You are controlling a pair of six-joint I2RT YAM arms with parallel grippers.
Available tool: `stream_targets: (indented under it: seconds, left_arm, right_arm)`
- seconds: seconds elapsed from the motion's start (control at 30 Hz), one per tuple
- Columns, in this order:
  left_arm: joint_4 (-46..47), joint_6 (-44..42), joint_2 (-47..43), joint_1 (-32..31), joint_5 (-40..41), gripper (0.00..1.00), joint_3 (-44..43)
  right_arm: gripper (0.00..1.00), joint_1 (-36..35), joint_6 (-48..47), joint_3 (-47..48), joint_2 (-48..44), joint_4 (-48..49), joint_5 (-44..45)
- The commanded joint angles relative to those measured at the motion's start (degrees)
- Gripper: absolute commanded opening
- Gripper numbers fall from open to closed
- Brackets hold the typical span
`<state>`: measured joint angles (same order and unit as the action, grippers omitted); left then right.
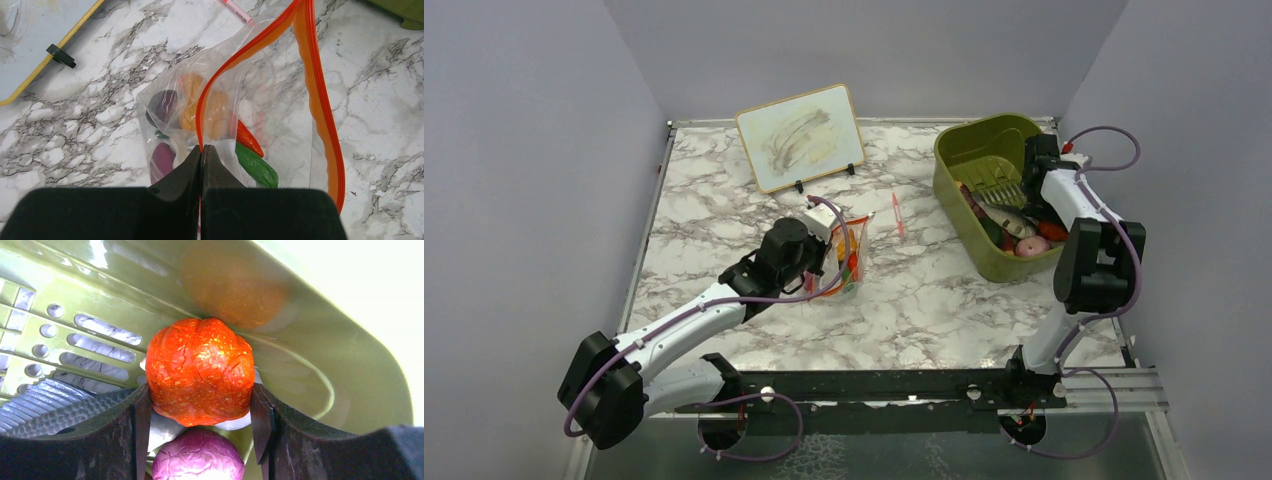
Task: Place the food in the zip-top bag and seal the zipper
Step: Pick up the fake vegetable from the bin, then place the fake vegetable in the zipper food storage bag.
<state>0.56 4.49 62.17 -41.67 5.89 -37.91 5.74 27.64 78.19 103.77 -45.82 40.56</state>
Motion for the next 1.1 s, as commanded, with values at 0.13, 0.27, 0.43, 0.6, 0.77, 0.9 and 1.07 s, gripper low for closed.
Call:
stream_targets:
  seconds: [0.13,0.27,0.43,0.6,0.77,0.9,1.07]
  left_arm:
    - [-1.0,-0.4,0.4,-0.2,1.8,0.0,-1.5]
    - [-1.0,-0.3,0.1,-0.2,1.6,0.0,-1.3]
    - [-0.9,-1.4,0.0,-0.2,1.1,0.0,-1.9]
    - [2.5,-1.8,-0.6,-0.2,0.1,0.0,-0.9]
    - [2.9,-1.2,-0.8,-0.2,1.5,0.0,-1.1]
    - [5.0,-0.1,-1.2,-0.2,0.0,0.0,-0.4]
    - [8.1,2.1,-0.1,-0.1,-3.4,0.0,-0.6]
  right_arm:
    - [0.5,0.1,-3.7,-1.2,-3.2,5.5,-1.3]
    - [0.49,0.1,-5.0,0.0,-4.2,5.4,-3.3]
    - [0.48,-0.1,-5.7,2.0,-5.3,4.4,-6.5]
    - [0.46,-0.7,-8.8,2.0,-9.0,6.4,-11.2]
    - [0.45,-2.0,-10.4,1.7,-13.2,9.6,-14.2]
    - [0.45,-3.4,-12.6,0.4,-16.9,13.2,-17.9]
    - [0.44,-6.8,-12.4,0.0,-20.6,15.1,-22.6]
